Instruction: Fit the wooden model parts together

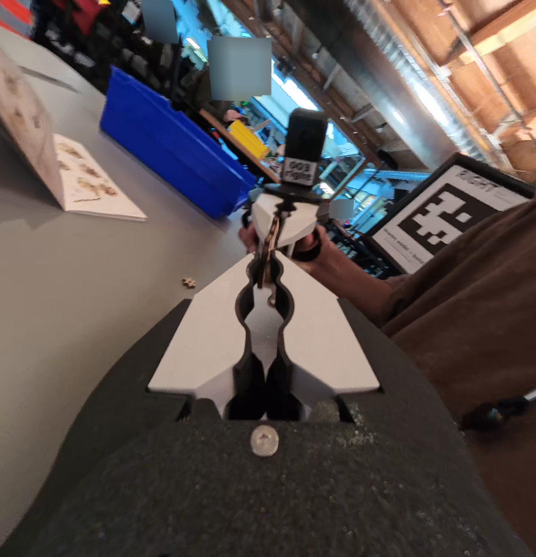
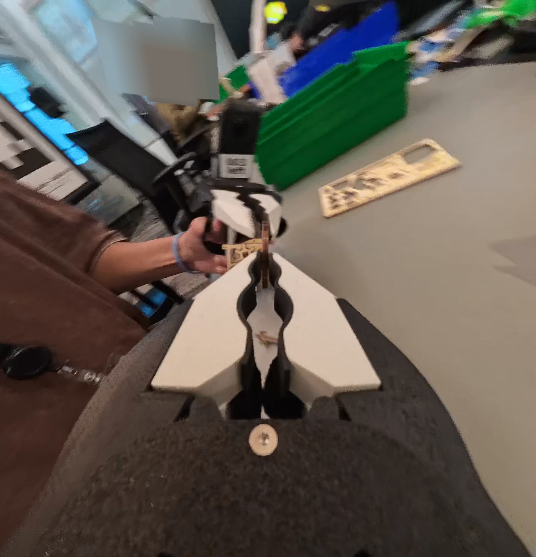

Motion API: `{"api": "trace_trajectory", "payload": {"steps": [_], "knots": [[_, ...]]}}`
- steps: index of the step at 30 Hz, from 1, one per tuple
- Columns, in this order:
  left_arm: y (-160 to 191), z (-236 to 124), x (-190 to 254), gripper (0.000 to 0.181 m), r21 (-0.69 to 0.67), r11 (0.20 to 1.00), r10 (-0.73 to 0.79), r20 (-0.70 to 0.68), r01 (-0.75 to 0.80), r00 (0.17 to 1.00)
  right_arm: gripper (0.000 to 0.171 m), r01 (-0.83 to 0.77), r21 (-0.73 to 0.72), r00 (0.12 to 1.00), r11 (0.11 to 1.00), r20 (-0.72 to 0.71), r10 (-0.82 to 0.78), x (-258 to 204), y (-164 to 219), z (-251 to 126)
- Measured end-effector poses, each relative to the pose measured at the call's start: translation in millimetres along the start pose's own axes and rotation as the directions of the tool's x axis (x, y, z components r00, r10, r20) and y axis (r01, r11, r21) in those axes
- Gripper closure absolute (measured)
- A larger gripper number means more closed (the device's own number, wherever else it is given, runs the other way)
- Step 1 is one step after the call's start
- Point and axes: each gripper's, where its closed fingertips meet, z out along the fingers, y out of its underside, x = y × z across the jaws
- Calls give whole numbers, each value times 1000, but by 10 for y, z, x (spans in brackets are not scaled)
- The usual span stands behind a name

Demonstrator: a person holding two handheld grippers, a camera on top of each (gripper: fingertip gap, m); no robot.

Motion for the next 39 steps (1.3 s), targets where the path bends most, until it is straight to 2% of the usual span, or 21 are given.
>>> {"api": "trace_trajectory", "payload": {"steps": [2,3,4,6,8,10,11,15,18,22,25,27,29,30,31,33,34,36,39], "knots": [[45,-40,-158,150,-30,999,-18,102,21,995,168,-70,-28,975,997,-212,63,329,11,-282],[108,-65,-217,145,-75,997,12,164,0,986,168,-124,-38,937,992,-333,105,505,29,-482],[211,-83,-262,145,-154,987,85,230,-50,969,168,-172,-52,880,984,-457,130,684,73,-704],[500,-78,-259,145,-371,917,264,296,-143,918,168,-210,-125,762,970,-642,82,928,209,-1102],[735,-100,-285,146,-539,828,397,367,-155,841,168,-274,-237,675,932,-738,11,1011,387,-1359],[822,-156,-336,148,-616,769,514,441,-167,736,169,-336,-316,622,887,-782,-43,1050,549,-1492],[885,-144,-309,149,-635,755,532,444,-165,721,168,-359,-324,613,875,-789,-41,1065,602,-1506],[1120,-44,-216,155,-647,754,499,452,-113,740,168,-394,-286,627,873,-778,28,1111,675,-1435],[1153,-29,-321,170,-684,723,528,462,-93,712,168,-373,-321,631,870,-775,-16,1131,666,-1452],[1173,55,-420,177,-703,711,469,472,-2,747,167,-346,-309,648,886,-762,-13,1124,632,-1440],[1157,72,-463,180,-716,697,461,474,24,750,165,-245,-257,644,935,-764,-42,1064,423,-1530],[1117,74,-484,180,-726,687,479,467,13,743,160,-80,-215,624,973,-773,-119,977,151,-1633],[1006,149,-458,180,-657,754,420,479,-3,771,151,144,-180,650,973,-725,-230,756,-92,-1569],[931,226,-393,180,-577,816,320,478,18,818,151,231,-149,681,962,-681,-269,607,-147,-1467],[815,306,-318,180,-466,883,190,465,57,865,152,285,-95,729,954,-625,-280,448,-166,-1332],[479,429,-146,180,-211,967,-56,358,139,932,150,284,21,838,959,-491,-237,188,-100,-1039],[284,446,-92,180,-82,981,-143,300,174,943,144,244,70,891,967,-410,-195,76,-40,-890],[-14,437,-32,180,118,958,-280,193,262,940,143,164,112,945,980,-302,-123,-70,66,-648],[-172,454,3,180,260,891,-406,96,371,909,142,220,158,920,963,-362,-151,-166,32,-435]]}}
